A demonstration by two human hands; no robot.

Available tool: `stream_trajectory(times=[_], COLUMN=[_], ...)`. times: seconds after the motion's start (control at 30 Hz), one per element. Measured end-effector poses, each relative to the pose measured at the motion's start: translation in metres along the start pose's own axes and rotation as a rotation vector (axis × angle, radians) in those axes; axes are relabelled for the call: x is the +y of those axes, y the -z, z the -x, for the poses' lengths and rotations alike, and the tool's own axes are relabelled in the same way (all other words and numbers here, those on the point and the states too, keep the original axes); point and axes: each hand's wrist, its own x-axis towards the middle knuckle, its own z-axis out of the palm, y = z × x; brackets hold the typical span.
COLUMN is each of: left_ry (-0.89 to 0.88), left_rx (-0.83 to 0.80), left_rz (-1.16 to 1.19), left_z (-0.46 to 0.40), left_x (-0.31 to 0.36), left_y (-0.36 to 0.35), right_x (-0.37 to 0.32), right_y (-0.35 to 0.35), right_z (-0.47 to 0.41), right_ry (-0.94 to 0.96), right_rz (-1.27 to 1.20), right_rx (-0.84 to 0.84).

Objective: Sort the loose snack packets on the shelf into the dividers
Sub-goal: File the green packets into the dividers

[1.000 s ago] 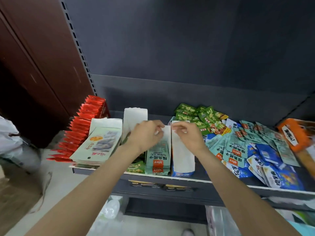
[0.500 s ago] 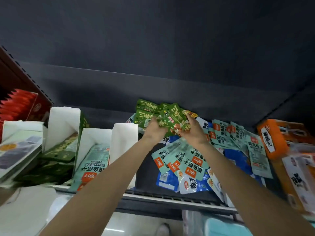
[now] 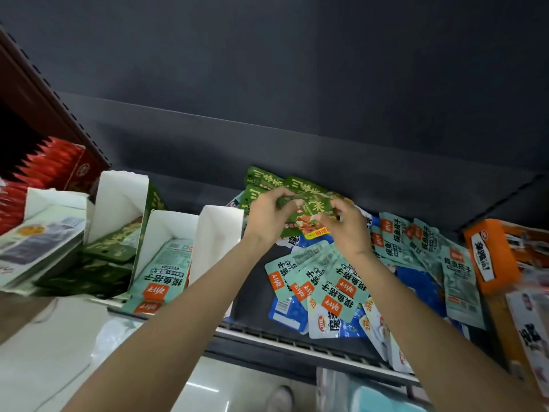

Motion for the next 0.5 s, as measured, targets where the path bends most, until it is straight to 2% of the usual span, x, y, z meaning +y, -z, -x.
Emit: stream_trajectory(times=[0.1, 0.2, 0.3, 0.5], left_ry=[-0.071, -0.066, -0.123, -0.295], left_rx=[-0.013, -0.052, -0.046, 0.060], left_rz=[-0.012, 0.087, 0.131, -0.031], left_z=[0.012, 0.020, 0.028, 0.056], left_x=[0.007, 0.008, 0.011, 0.006], left_y=[0.025, 0.053, 0.086, 0.174], right_x=[-0.020, -0.047, -0.081, -0.158], right_y=[0.002, 0.003, -0.004, -0.049], right_z=[0.013, 0.024, 0.031, 0.053], right_ry=[0.085, 0.137, 0.224, 0.347], right_rz=[-0.024, -0.088, -0.128, -0.100], right_rx=[0.000, -0.012, 0.043, 0.117])
